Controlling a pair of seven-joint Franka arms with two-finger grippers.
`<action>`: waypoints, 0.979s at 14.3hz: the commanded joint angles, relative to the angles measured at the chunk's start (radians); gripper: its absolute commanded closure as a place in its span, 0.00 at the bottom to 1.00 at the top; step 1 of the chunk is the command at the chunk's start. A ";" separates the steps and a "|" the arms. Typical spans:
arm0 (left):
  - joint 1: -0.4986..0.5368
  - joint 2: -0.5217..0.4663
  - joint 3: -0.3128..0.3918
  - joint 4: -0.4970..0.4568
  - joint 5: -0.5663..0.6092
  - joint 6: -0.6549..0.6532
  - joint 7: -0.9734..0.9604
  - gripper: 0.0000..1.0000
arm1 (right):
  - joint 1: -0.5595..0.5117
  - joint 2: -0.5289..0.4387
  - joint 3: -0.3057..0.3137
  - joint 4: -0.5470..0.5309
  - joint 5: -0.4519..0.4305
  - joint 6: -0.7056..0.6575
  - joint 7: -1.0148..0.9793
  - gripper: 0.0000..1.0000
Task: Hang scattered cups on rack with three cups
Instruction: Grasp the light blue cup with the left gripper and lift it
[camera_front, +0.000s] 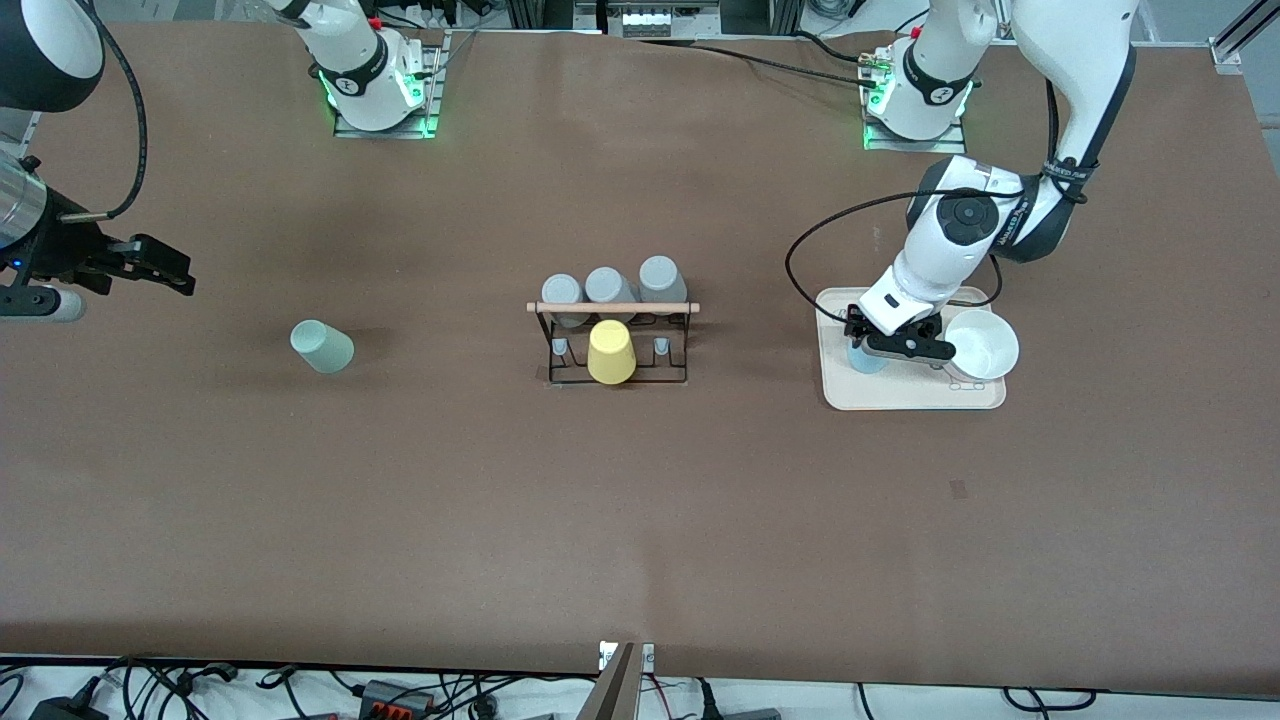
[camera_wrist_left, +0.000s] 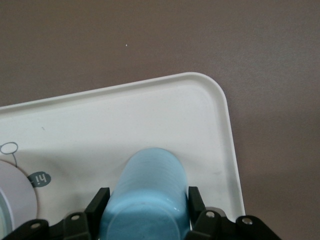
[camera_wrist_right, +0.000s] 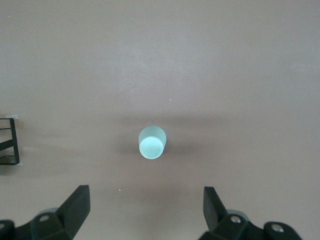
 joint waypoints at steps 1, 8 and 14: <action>0.001 -0.042 -0.003 0.042 0.032 -0.088 -0.014 0.79 | -0.012 0.001 0.008 0.012 0.014 -0.016 0.010 0.00; -0.089 -0.001 -0.011 0.458 0.015 -0.525 -0.021 0.79 | -0.010 0.000 0.008 0.012 0.014 -0.016 0.010 0.00; -0.209 0.215 -0.020 0.925 -0.081 -0.765 -0.113 0.79 | -0.012 0.001 0.008 0.012 0.014 -0.017 0.010 0.00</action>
